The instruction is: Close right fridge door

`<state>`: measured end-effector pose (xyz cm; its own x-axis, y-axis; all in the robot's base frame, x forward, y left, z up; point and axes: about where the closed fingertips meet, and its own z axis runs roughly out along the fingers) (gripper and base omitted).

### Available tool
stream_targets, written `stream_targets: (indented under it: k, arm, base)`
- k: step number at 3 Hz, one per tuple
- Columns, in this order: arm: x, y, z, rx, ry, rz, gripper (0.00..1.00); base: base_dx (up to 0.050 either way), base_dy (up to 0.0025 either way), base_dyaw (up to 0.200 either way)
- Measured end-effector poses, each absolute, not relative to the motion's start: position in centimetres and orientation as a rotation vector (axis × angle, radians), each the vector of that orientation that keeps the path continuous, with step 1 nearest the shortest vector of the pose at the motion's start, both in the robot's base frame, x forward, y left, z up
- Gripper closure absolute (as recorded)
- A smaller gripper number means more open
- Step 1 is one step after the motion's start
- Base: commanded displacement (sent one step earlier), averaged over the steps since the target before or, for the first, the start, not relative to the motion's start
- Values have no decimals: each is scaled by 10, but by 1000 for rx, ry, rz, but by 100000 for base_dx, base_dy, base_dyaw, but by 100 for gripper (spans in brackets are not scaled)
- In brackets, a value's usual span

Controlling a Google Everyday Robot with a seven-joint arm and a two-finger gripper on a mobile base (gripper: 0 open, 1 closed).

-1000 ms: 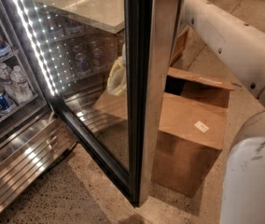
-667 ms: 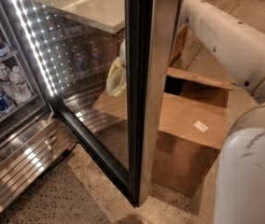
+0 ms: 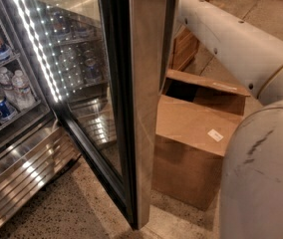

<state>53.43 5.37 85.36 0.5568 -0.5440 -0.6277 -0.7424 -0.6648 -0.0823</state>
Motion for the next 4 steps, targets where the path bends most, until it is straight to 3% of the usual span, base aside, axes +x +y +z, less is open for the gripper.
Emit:
stream_targets:
  k: [4]
  arm:
    - [535,108,843,-2604,1005,792,100]
  base:
    - [0,0,0]
